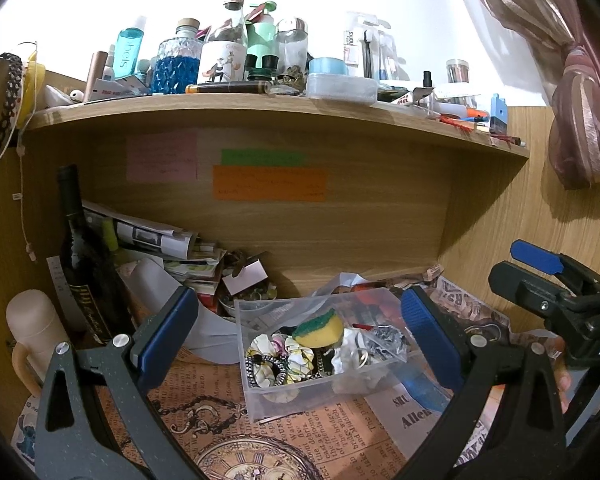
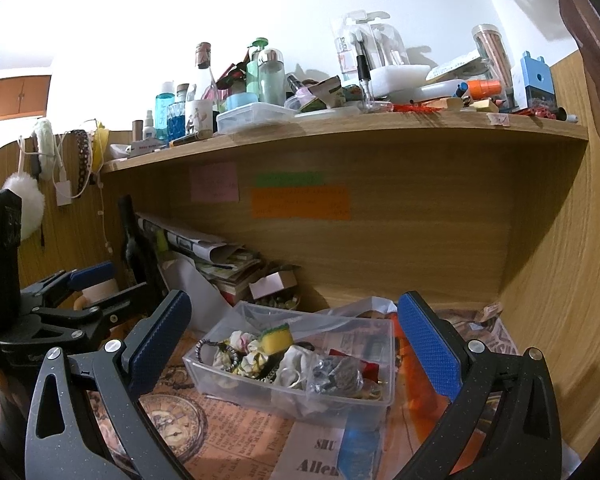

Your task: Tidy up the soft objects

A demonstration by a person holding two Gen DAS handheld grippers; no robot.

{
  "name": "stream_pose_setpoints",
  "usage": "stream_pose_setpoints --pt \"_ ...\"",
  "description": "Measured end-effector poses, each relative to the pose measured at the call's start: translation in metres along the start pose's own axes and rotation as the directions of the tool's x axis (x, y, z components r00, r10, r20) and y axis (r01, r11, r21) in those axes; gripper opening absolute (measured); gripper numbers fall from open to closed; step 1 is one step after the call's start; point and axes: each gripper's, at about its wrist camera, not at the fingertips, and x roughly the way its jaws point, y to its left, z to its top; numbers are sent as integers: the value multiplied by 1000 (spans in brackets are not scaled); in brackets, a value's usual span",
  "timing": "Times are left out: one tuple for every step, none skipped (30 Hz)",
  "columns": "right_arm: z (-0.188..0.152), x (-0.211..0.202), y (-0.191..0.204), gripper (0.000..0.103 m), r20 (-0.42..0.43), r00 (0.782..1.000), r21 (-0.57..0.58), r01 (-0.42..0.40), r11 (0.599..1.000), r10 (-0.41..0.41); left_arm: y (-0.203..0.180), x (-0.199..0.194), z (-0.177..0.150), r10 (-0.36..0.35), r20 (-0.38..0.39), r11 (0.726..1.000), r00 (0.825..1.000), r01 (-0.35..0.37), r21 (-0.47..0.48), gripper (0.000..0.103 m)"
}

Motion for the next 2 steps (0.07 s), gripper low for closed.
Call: stream_pose_setpoints --pt "0 0 0 103 -2 1000 0 1 1000 -1 0 0 0 -1 -1 1000 1000 1 -1 103" --pt "-1 1 -1 103 -5 1000 0 2 1000 -2 0 0 0 0 -2 1000 1000 0 -1 103"
